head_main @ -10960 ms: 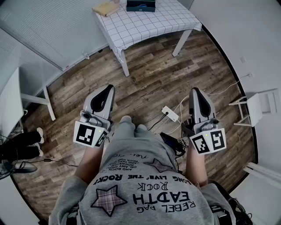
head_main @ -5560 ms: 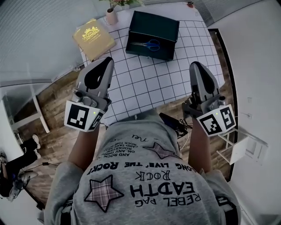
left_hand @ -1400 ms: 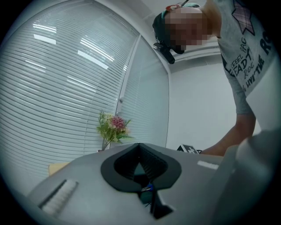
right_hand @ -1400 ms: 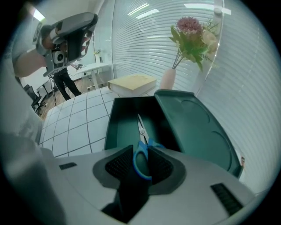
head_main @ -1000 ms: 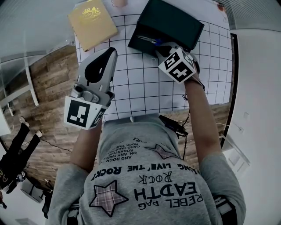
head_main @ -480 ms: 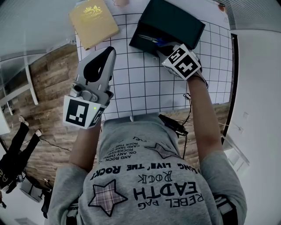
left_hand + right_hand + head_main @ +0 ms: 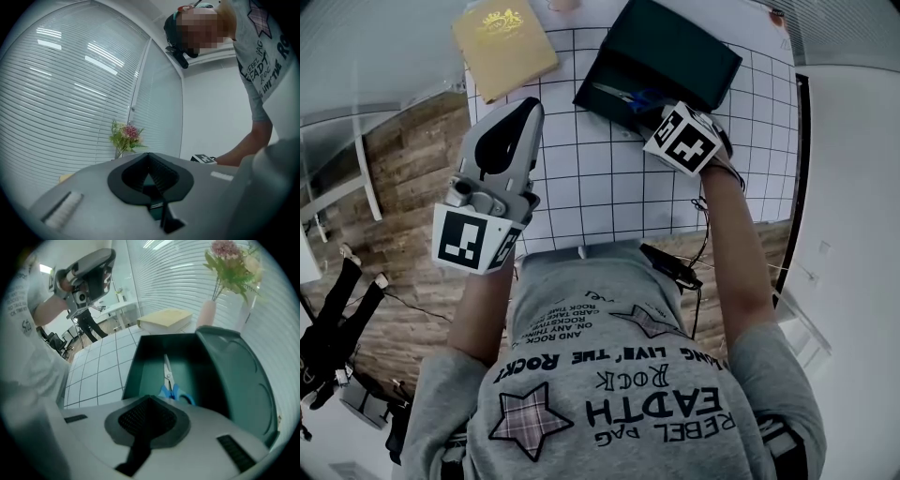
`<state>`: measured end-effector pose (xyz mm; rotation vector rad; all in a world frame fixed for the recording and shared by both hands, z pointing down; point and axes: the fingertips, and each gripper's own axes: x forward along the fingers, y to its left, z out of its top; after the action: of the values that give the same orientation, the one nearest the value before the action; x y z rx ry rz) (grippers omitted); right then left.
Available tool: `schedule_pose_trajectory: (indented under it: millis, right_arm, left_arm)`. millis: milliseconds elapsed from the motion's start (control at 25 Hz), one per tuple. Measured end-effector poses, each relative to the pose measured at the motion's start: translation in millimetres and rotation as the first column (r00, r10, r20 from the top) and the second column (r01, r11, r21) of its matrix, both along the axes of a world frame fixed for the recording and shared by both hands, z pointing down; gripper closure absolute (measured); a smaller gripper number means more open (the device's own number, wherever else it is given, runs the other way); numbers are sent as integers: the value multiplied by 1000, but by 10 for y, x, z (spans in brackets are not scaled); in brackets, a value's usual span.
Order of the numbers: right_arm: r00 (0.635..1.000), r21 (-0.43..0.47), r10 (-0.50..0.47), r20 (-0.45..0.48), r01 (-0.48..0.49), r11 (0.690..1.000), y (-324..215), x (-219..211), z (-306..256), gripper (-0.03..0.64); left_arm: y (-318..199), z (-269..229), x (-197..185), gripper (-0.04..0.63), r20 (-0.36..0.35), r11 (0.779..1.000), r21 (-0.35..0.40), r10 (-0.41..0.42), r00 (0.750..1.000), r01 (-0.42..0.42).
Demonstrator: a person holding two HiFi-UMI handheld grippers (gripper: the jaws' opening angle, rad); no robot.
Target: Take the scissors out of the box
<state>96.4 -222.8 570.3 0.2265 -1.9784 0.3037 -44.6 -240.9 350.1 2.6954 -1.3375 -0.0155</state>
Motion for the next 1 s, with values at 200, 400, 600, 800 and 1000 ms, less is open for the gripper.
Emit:
schedule_pose_trajectory:
  millis: [200, 400, 600, 800, 1000]
  right_arm:
    - [1000, 135, 1, -19, 2, 991, -162, 44, -41, 600]
    - [998, 155, 56, -35, -50, 987, -286, 141, 13, 482]
    - [994, 136, 103, -33, -97, 986, -344, 184, 39, 454]
    - [995, 125, 83, -54, -76, 989, -348, 181, 69, 454]
    - [994, 94, 90, -65, -84, 992, -249, 147, 123, 501]
  left_arm:
    - [10, 8, -17, 586, 2, 1000, -1, -6, 1000, 6]
    - [36, 0, 10, 586, 0, 1000, 0, -4, 1000, 4]
    - [65, -8, -4, 586, 0, 1000, 0, -7, 1000, 7]
    - [81, -3, -40, 586, -1, 1000, -1, -14, 1000, 14]
    - [100, -9, -52, 586, -3, 1000, -1, -19, 1000, 19]
